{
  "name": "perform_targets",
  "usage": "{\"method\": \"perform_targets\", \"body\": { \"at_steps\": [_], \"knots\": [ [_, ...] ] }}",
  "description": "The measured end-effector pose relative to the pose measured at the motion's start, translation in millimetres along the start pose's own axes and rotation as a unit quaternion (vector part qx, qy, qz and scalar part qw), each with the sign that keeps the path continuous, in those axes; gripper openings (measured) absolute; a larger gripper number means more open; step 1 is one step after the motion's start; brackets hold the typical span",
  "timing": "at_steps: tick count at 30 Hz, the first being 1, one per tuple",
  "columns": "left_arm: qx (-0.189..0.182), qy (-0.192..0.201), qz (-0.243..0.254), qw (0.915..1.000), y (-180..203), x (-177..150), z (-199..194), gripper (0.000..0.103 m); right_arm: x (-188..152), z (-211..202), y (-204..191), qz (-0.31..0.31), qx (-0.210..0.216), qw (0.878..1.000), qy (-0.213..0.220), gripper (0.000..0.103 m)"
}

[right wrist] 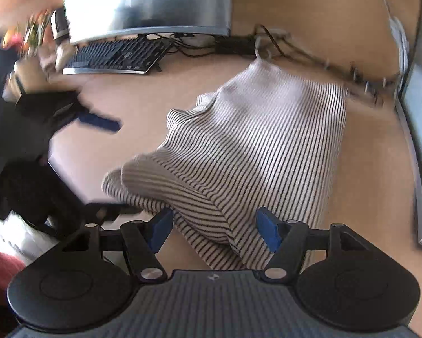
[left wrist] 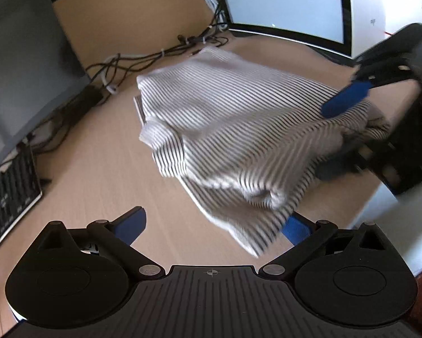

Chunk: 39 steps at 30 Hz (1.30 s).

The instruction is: Fold clothes

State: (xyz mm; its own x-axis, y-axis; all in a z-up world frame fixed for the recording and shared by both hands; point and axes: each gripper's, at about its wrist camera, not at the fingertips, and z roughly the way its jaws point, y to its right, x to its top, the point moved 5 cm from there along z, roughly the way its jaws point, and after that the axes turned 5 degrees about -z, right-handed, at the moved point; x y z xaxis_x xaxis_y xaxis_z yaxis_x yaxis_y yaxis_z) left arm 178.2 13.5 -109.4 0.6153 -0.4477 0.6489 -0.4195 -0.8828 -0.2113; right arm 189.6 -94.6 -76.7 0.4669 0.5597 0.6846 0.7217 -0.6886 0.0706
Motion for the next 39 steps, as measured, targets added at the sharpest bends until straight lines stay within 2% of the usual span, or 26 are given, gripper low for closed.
{"method": "perform_targets", "body": {
  "at_steps": [2,4,7,9,10,11,12,13,14,17,19,20,21,22,24,26,29,31,33,35,37,39],
  "knots": [
    [-0.014,0.001,-0.036,0.9993,-9.2,7.0,-0.3,0.103,-4.3,-11.2,-15.9,-0.058,-0.033,0.998,0.019,0.07],
    [-0.032,0.0,-0.073,0.9968,-18.4,13.3,0.6,0.103,-10.6,-14.9,-29.5,-0.111,-0.061,0.991,0.033,0.077],
    [-0.067,-0.011,-0.129,0.9893,-31.1,19.2,3.2,0.103,-19.4,-2.8,-40.3,-0.167,-0.105,0.98,0.032,0.077],
    [-0.086,-0.014,-0.149,0.985,-35.3,23.0,5.6,0.103,-21.6,11.3,-42.3,-0.195,-0.132,0.971,0.029,0.077],
    [-0.093,-0.013,-0.153,0.9838,-36.1,24.5,6.1,0.103,-17.8,15.4,-41.2,-0.206,-0.14,0.968,0.027,0.072],
    [-0.103,-0.011,-0.149,0.9835,-36.5,25.9,5.0,0.103,-13.9,19.3,-40.0,-0.217,-0.147,0.965,0.025,0.061],
    [-0.113,-0.009,-0.144,0.9831,-36.9,27.3,3.7,0.103,-9.9,23.3,-38.8,-0.228,-0.155,0.961,0.023,0.033],
    [-0.128,-0.004,-0.14,0.9818,-40.0,28.8,0.2,0.102,-5.9,27.2,-37.7,-0.239,-0.162,0.957,0.021,0.033],
    [-0.148,0.003,-0.145,0.9783,-47.3,31.9,-5.0,0.102,-0.5,23.5,-31.1,-0.225,-0.153,0.962,0.019,0.031],
    [-0.198,0.033,-0.177,0.9636,-79.0,44.0,-18.9,0.102,10.6,13.4,-18.2,-0.223,-0.156,0.962,0.003,0.028],
    [-0.209,0.046,-0.199,0.9565,-103.9,53.4,-18.3,0.101,14.1,7.8,-13.2,-0.233,-0.16,0.959,-0.016,0.026],
    [-0.211,0.05,-0.198,0.9559,-114.1,59.0,-12.4,0.099,14.1,5.8,-13.6,-0.235,-0.152,0.96,-0.029,0.025],
    [-0.214,0.054,-0.196,0.9554,-124.2,64.8,-6.2,0.087,14.0,3.7,-14.3,-0.238,-0.142,0.96,-0.042,0.025],
    [-0.218,0.055,-0.192,0.9553,-129.0,69.5,0.3,0.069,13.3,-1.2,-19.4,-0.241,-0.128,0.96,-0.06,0.024],
    [-0.24,0.052,-0.19,0.9505,-132.1,78.1,14.9,0.06,12.1,-7.9,-30.7,-0.251,-0.094,0.959,-0.095,0.024],
    [-0.282,0.053,-0.187,0.9396,-125.9,87.6,29.5,0.06,13.1,-20.1,-44.6,-0.265,-0.065,0.953,-0.13,0.024],
    [-0.317,0.05,-0.167,0.9324,-110.3,100.2,55.9,0.06,19.8,-41.2,-64.4,-0.288,-0.038,0.942,-0.167,0.024],
    [-0.331,0.032,-0.173,0.9272,-101.2,107.5,80.7,0.06,31.2,-58.2,-73.6,-0.307,-0.022,0.934,-0.181,0.024],
    [-0.349,0.003,-0.192,0.9173,-97.8,107.7,99.4,0.06,46.7,-71.9,-77.5,-0.335,0.0,0.922,-0.194,0.024],
    [-0.364,-0.027,-0.203,0.9084,-93.0,106.6,116.7,0.058,68.5,-80.8,-73.5,-0.373,0.019,0.906,-0.199,0.024],
    [-0.37,-0.038,-0.197,0.9073,-89.3,104.0,125.4,0.057,93.5,-76.5,-57.4,-0.398,0.025,0.896,-0.193,0.025],
    [-0.38,-0.045,-0.216,0.8985,-94.4,102.3,129.0,0.057,116.5,-56.8,-36.6,-0.393,0.041,0.9,-0.183,0.028]
  ]
}}
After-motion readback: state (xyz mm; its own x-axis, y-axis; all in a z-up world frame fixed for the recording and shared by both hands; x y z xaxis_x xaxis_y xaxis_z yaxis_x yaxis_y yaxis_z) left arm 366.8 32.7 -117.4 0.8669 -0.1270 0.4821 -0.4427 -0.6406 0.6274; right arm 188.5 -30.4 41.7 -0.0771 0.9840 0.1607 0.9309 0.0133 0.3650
